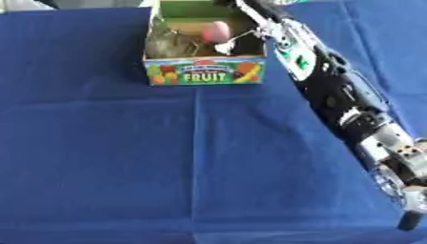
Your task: Pick up objects on the table and place them in the box.
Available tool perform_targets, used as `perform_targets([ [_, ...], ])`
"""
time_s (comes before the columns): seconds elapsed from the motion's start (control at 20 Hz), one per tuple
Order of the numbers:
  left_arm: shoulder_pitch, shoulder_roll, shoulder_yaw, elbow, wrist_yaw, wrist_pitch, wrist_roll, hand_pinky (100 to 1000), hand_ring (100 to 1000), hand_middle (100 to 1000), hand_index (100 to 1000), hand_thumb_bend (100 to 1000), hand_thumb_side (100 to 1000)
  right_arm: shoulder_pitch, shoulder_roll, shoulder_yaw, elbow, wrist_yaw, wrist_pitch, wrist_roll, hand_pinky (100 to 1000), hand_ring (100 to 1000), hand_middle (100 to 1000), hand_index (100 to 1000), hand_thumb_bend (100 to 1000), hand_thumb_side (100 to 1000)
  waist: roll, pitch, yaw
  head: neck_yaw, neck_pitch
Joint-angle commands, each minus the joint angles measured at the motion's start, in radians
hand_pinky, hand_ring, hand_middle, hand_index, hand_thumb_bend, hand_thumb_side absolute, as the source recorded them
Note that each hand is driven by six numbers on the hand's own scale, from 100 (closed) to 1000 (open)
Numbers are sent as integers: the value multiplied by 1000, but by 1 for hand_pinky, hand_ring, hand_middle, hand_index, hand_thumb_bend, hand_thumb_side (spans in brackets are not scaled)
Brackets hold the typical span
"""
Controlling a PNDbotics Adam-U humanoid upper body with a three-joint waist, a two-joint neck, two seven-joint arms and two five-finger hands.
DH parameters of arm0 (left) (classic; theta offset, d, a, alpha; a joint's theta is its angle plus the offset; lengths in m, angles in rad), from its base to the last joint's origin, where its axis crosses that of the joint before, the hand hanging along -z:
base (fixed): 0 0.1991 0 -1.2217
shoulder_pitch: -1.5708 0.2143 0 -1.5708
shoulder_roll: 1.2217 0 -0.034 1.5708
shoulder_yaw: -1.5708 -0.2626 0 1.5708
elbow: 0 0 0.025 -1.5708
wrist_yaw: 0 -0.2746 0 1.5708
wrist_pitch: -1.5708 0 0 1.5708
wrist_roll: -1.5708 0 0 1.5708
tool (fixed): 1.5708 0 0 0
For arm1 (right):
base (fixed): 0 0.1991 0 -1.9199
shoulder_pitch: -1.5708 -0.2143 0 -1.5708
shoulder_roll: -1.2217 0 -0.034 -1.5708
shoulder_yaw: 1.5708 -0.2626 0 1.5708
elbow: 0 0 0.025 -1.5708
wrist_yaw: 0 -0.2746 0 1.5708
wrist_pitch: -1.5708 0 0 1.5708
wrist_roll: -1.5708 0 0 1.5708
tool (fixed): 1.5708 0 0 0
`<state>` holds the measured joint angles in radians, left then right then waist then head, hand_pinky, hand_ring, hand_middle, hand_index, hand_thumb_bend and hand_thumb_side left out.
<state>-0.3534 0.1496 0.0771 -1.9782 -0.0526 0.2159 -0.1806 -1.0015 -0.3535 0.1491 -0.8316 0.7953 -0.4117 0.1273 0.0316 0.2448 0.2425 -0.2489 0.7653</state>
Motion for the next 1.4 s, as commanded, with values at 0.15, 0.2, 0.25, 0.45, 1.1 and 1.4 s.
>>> perform_targets([
  [0.15,-12,11,2,-22,3,1,-2,608,670,692,791,385,627,-10,-4,-4,-1,28,-21,94,872,881,871,953,596,414,-1,-19,-1,3,5],
  [0.2,-12,11,2,-22,3,1,-2,608,670,692,791,385,627,-10,-4,-6,-3,28,-21,98,877,886,879,953,602,421,-1,-20,-2,4,5],
  [0.25,-12,11,2,-22,3,1,-2,608,670,692,791,386,627,-10,-5,-8,-7,26,-21,99,880,890,885,955,605,428,-1,-20,-2,5,5],
  [0.45,-9,12,4,-22,1,3,1,607,670,692,791,385,627,-6,-13,-11,-46,-5,-11,71,876,879,870,951,597,431,-2,-22,-7,9,5],
  [1.1,19,30,25,-22,-10,6,21,607,670,691,790,386,627,104,-126,54,-397,-347,25,158,873,869,854,959,603,447,0,-37,-93,59,5],
  [1.4,37,37,37,-22,-18,8,33,605,671,691,790,385,627,229,-186,19,-638,-542,119,153,830,820,787,934,586,439,1,-39,-138,82,5],
])
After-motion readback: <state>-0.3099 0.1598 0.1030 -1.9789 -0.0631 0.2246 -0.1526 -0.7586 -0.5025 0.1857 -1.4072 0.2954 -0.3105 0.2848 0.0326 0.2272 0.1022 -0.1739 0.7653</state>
